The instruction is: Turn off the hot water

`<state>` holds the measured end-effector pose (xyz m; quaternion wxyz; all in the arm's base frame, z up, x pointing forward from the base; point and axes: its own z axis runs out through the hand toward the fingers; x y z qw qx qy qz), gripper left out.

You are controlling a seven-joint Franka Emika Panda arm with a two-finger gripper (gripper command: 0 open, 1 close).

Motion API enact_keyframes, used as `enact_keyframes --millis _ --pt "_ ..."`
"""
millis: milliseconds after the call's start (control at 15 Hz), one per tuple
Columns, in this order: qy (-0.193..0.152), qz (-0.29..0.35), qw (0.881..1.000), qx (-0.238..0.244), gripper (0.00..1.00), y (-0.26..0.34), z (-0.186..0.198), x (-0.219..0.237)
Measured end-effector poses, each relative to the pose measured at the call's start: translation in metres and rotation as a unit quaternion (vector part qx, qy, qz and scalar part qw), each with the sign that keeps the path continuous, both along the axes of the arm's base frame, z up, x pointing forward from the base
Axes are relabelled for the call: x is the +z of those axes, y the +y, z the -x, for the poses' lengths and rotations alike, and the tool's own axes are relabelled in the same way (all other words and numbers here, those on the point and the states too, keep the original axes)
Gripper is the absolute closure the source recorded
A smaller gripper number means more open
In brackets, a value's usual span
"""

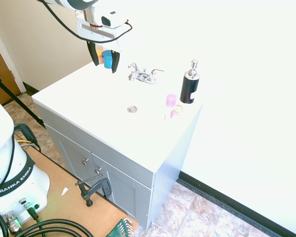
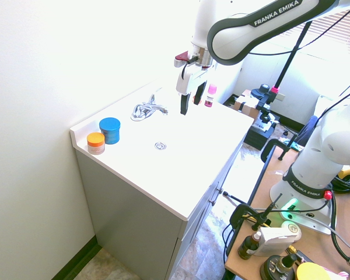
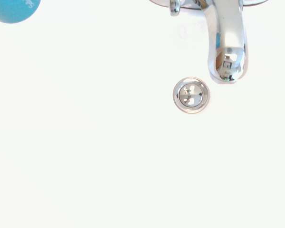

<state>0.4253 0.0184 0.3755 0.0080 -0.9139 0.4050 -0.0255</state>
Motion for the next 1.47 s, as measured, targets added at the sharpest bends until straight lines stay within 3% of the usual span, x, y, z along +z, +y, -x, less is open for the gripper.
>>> enact_keyframes --millis 200,467,867,1200,1467 --pt "-0.005 0.006 1.000 -0.014 0.00 0.003 -0.003 0.000" --pt "-0.054 0.043 0.996 -0.064 0.00 0.027 -0.039 -0.007" --pt "-0.136 0.138 0.971 -0.139 0.00 0.014 -0.112 -0.033" --pt "-0.137 0.158 0.967 -0.148 0.00 0.014 -0.154 -0.065" --pt "-0.114 0.166 0.969 -0.144 0.00 0.018 -0.158 -0.075"
